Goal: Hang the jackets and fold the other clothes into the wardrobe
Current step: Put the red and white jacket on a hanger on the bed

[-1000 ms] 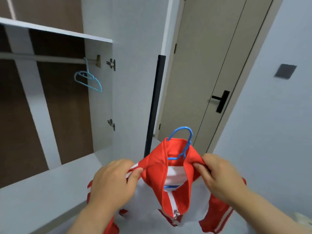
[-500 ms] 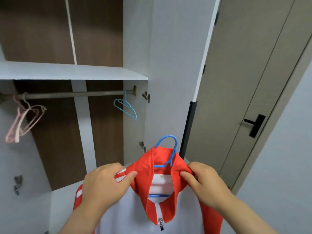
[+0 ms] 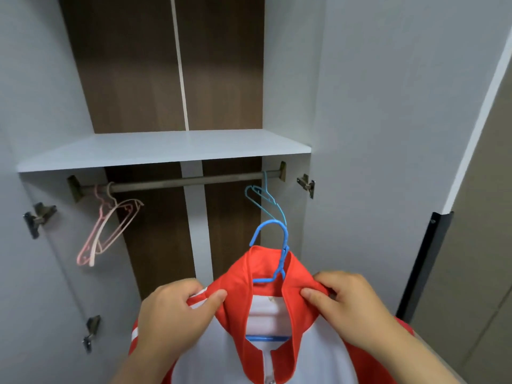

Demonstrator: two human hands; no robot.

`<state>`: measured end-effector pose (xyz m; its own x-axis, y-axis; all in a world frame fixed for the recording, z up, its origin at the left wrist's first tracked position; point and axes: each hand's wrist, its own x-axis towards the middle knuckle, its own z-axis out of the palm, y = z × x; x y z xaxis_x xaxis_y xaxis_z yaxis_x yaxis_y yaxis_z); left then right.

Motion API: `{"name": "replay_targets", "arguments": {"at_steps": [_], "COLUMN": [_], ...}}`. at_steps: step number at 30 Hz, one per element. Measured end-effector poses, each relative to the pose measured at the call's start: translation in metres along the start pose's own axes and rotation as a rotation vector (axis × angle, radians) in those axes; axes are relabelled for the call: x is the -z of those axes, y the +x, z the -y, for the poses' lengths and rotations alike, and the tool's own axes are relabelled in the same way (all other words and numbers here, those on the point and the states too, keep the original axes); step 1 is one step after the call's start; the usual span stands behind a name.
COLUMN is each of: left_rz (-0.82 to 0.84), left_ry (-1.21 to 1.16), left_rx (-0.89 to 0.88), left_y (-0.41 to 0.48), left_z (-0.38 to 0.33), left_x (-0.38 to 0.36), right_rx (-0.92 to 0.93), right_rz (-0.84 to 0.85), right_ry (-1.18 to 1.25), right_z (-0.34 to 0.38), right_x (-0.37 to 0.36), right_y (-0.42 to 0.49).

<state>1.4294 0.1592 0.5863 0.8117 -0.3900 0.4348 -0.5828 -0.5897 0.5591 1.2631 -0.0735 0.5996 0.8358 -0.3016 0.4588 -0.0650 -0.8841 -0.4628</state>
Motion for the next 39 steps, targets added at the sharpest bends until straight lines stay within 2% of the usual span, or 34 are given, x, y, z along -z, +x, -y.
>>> {"name": "replay_targets", "arguments": {"at_steps": [8,15,18,22,24,27,30,32,36,39], "left_rz": [-0.05,-0.1,-0.11,-0.074,-0.01,0.185,0.419,0.489,0.349,0.264], "left_ry": [-0.011,-0.018,-0.061,-0.161,-0.188,-0.234,-0.421,-0.479,-0.385,-0.168], "left_rx": [0.001,-0.117,-0.188,-0.18,-0.192,-0.227,-0.218,-0.188,-0.17,-0.063], "left_y": [0.072,0.136,0.174,0.232,0.259,0.297,0.323,0.337,0.381,0.413], "left_z": [0.02,0.041,0.054,0.077,0.091,0.111,0.124,0.123,0.102,0.079], "left_x": [-0.007,-0.02,-0.02,-0.028,-0.04,-0.065,-0.092,-0.103,-0.115,-0.116], "right_rx": [-0.036,-0.068,-0.096,-0.144,-0.188,-0.268,-0.372,-0.426,-0.481,-0.518], "right_rz": [0.034,0.026,0.036,0.014,0.005,-0.031,-0.061,-0.085,-0.137,-0.18], "right_ry": [0.119,0.14,0.165,0.142,0.11,0.075,0.074,0.047,-0.072,-0.11], "right_z": [-0.017,-0.02,-0.026,-0.035,-0.037,-0.04,-0.047,-0.052,-0.054,-0.056], "right_x": [-0.02,-0.027,-0.029,-0.028,-0.035,-0.056,-0.085,-0.102,-0.129,-0.144], "right_y": [0.084,0.133,0.148,0.168,0.18,0.191,0.19,0.187,0.187,0.195]}}
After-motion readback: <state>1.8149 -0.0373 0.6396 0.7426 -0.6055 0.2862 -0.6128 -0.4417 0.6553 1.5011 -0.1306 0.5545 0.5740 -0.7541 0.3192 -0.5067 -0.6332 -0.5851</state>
